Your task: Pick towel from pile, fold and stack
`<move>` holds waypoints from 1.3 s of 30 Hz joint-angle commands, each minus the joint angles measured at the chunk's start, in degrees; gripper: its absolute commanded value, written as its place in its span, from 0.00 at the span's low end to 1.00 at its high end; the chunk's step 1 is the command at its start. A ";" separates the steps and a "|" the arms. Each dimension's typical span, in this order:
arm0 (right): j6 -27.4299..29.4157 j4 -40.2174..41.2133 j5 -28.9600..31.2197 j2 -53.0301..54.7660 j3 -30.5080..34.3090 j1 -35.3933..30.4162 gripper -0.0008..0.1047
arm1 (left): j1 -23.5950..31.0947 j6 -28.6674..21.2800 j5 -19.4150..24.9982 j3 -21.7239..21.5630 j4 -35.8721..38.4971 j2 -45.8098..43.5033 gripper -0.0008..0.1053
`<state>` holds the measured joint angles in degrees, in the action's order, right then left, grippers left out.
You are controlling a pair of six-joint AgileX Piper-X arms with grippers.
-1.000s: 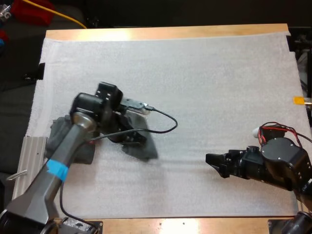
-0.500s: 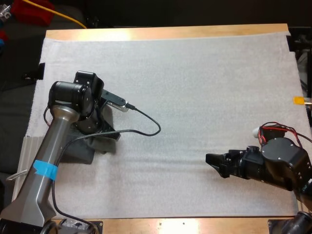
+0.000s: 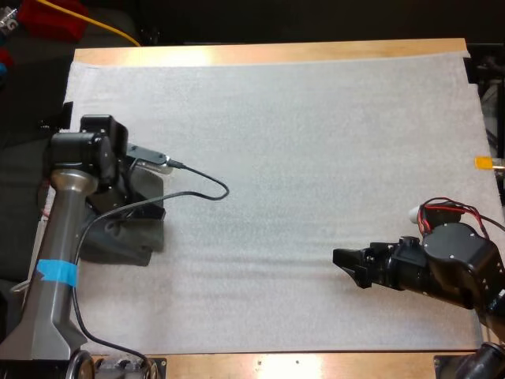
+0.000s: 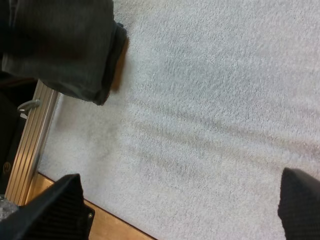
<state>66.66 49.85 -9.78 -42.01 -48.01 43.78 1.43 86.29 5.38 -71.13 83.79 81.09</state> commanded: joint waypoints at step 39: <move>0.06 -0.35 -0.73 0.26 -0.36 0.03 0.73 | 9.63 5.37 8.10 0.94 -5.25 1.36 0.60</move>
<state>66.66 49.85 -10.01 -42.01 -48.01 43.78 11.27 90.96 14.29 -70.15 78.95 82.71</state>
